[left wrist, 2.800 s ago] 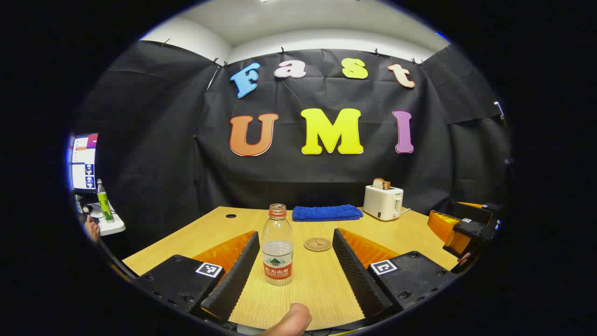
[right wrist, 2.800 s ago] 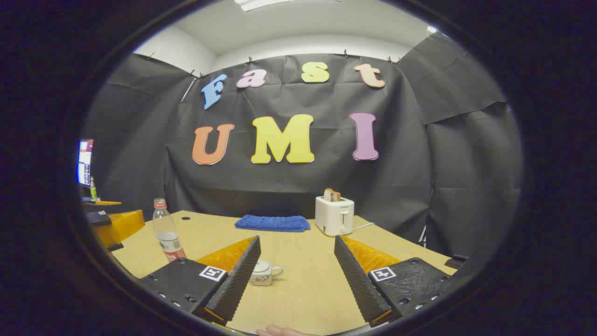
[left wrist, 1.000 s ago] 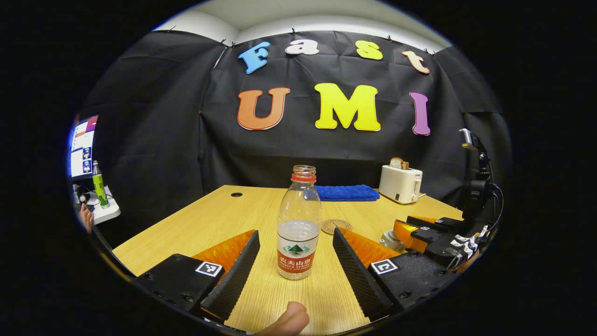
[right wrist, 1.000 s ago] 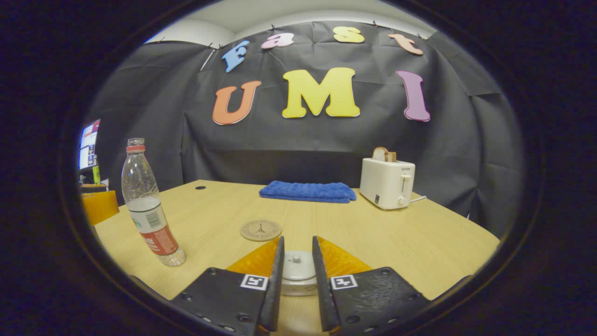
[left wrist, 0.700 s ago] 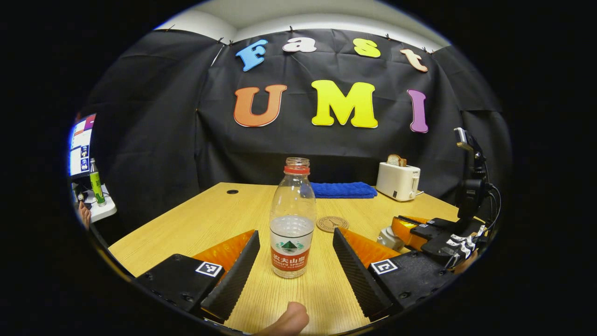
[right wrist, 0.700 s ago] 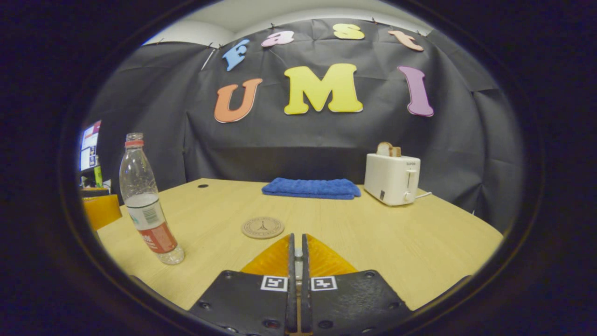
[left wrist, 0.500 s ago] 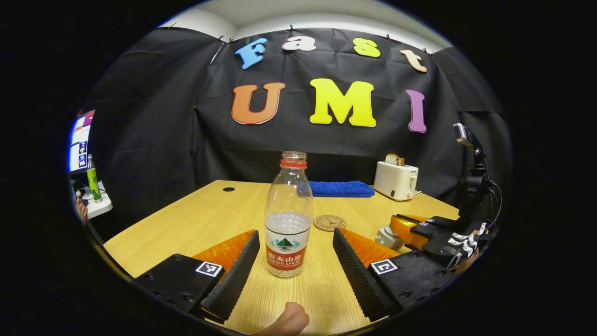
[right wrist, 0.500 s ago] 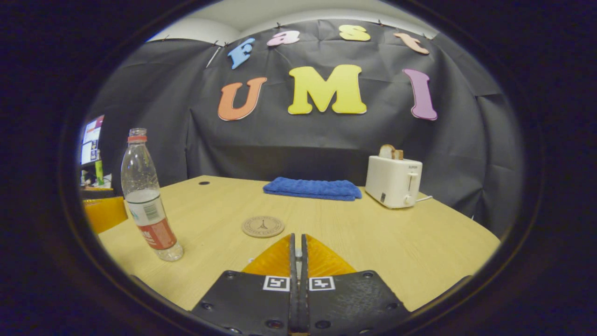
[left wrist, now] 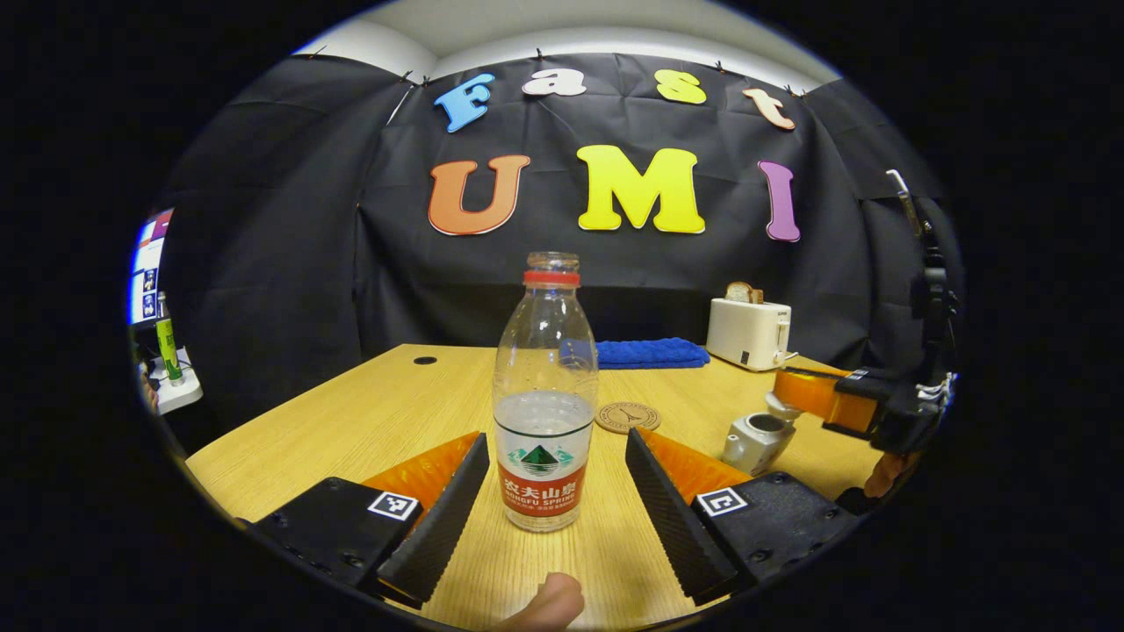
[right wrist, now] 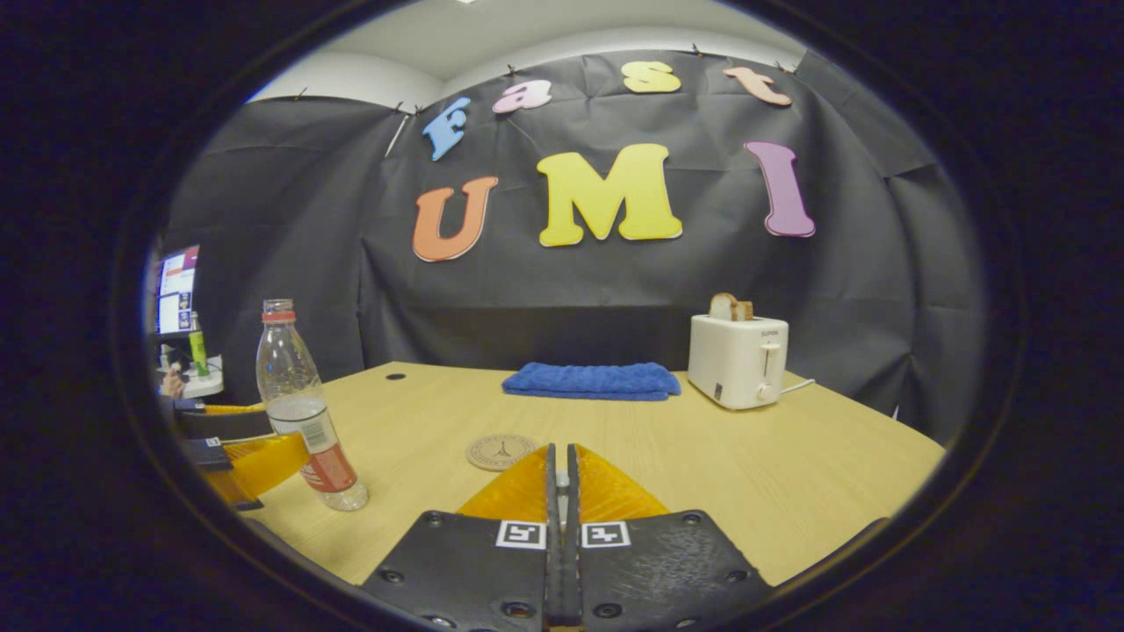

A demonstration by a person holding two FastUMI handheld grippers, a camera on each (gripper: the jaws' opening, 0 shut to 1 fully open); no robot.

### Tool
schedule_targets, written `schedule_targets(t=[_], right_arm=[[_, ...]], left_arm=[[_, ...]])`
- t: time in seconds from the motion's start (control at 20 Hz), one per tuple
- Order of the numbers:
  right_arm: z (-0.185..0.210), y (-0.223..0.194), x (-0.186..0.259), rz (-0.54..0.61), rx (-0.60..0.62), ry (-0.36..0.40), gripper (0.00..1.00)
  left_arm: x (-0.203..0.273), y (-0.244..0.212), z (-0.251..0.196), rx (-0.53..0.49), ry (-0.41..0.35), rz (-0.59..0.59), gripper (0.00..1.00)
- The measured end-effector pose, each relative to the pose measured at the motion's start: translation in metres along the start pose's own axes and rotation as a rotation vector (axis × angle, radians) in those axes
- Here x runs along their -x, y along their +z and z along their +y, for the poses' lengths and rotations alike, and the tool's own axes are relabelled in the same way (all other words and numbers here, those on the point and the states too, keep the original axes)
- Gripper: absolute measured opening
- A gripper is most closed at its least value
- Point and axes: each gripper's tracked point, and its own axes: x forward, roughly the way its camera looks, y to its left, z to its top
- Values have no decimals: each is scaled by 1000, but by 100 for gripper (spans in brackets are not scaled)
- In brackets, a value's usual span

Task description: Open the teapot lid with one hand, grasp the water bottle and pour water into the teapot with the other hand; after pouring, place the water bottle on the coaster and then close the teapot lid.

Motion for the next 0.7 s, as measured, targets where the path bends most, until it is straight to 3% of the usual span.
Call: schedule_targets(t=[0.2, 0.4, 0.55, 0.7], right_arm=[[-12, -1, 9, -10, 14, -18, 0], [-25, -4, 15, -16, 26, -34, 0], [-38, -1, 19, -30, 22, -43, 0], [-48, 7, 24, -51, 10, -45, 0]], left_arm=[[-15, 6, -2, -1, -24, -48, 99], [-32, 13, -6, -38, -37, -90, 91], [-42, 10, -5, -75, -23, -82, 80], [-42, 13, -3, -101, 4, -64, 79]])
